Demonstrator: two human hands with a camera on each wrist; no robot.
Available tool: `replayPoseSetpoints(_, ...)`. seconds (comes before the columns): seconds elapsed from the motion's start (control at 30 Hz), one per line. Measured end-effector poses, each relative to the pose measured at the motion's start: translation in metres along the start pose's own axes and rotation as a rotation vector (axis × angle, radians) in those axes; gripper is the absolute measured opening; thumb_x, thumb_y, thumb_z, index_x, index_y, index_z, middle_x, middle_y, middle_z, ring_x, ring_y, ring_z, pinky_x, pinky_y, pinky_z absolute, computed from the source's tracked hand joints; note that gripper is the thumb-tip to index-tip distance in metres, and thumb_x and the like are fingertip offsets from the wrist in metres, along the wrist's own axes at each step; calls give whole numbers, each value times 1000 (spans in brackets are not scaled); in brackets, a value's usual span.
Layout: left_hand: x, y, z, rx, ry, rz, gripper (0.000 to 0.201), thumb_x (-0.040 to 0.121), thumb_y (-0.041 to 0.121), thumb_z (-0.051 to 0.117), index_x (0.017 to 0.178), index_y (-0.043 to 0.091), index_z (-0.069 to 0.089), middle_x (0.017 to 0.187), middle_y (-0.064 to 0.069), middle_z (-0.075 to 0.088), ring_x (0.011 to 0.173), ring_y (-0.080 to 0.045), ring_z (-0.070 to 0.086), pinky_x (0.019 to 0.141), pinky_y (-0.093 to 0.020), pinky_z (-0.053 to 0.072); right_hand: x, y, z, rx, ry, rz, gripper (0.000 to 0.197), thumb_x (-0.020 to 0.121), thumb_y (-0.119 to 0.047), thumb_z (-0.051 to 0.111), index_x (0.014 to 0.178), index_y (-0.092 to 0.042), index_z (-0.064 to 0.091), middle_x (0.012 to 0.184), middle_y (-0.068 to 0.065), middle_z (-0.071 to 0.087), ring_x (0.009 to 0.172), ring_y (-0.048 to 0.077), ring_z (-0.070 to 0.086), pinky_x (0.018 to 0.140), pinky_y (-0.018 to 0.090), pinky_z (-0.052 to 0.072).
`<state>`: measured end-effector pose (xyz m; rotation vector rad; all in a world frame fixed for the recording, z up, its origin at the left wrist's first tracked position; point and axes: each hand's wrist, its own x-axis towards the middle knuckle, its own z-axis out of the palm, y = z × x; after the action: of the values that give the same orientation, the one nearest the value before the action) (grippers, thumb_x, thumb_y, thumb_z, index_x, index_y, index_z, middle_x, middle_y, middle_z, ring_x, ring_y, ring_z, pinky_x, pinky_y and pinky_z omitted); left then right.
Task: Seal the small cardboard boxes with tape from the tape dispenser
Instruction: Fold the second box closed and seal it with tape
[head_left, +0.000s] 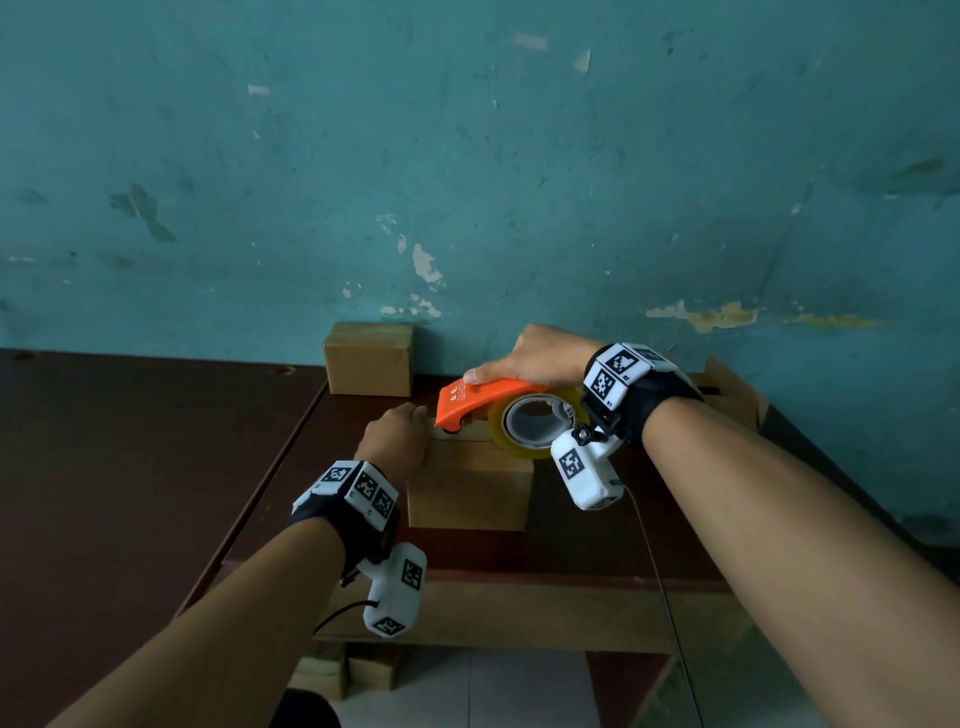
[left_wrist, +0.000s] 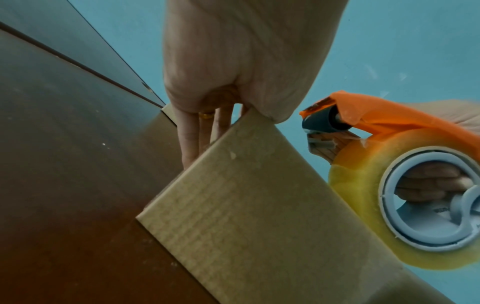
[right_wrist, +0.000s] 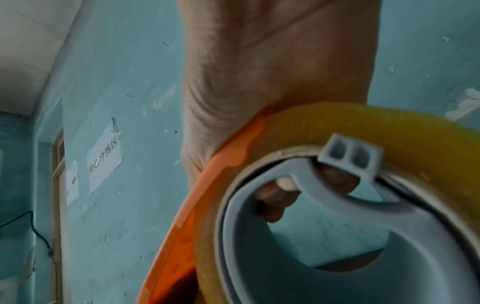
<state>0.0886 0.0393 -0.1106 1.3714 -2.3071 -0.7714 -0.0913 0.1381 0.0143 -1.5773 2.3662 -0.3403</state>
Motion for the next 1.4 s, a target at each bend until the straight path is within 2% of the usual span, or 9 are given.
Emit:
replayPoseSetpoints(0.13,-3,1,-3,-20,-2,5,38,112,24,37,136,6,60,130,-19,66,119,-39,61,96,-43,47,-3,5,-2,-8,-11,2,68,76,-82,72,68,-16,56,64,1,55,56,17,53,65,32,40)
replayPoseSetpoints(0.27,1,-1,-4,-54,-85,-19,33,112,37,30,117,19,58,124,-12,63,99,-27,55,84,-40,42,-4,16,-4,0,-16,7,70,75,-85,70,68,-17,58,63,1,57,56,17,55,68,34,43)
replayPoseSetpoints(0.47,-1,3,-7,-105,-108,-63,39,112,40,31,119,15,59,114,-12,60,99,-28,52,87,-40,41,-9,38,-2,46,-18,26,71,73,-88,69,63,-19,54,57,-1,53,50,16,52,69,35,42)
replayPoseSetpoints(0.6,-2,3,-7,-100,-108,-61,38,112,40,31,121,15,59,113,-10,59,99,-27,51,87,-40,39,-11,50,2,72,-16,20,77,57,-97,64,57,-22,51,52,-3,51,47,16,49,68,36,41)
replayPoseSetpoints(0.77,-5,6,-8,-116,-106,-69,39,112,40,31,121,14,58,120,-14,61,101,-28,52,88,-41,41,-17,61,7,118,-20,7,71,73,-89,68,57,-23,49,52,-4,49,44,13,47,65,31,40)
replayPoseSetpoints(0.97,-14,15,-13,-32,-123,-38,38,114,29,29,132,8,55,134,-17,57,125,-40,54,103,-49,46,-21,68,8,131,-15,11,71,73,-88,68,54,-23,46,49,-5,45,41,11,44,64,31,38)
replayPoseSetpoints(1.1,-18,18,-14,1,-140,-35,37,114,24,27,134,7,53,136,-18,55,127,-42,53,107,-51,48,-24,74,10,142,-11,15,70,75,-86,68,56,-22,49,49,-5,48,39,8,46,67,30,40)
replayPoseSetpoints(1.27,-19,19,-14,-25,-143,-33,37,114,26,28,131,6,54,134,-18,56,125,-42,54,106,-52,48,-25,85,14,158,-5,1,87,45,-107,61,59,-22,52,59,4,54,52,19,52,72,36,43)
replayPoseSetpoints(1.4,-15,15,-12,-111,-134,-70,38,113,36,29,120,10,56,123,-17,60,119,-42,57,103,-52,50,-29,94,15,195,-9,-4,90,37,-109,60,59,-22,53,59,5,55,51,18,53,71,35,43)
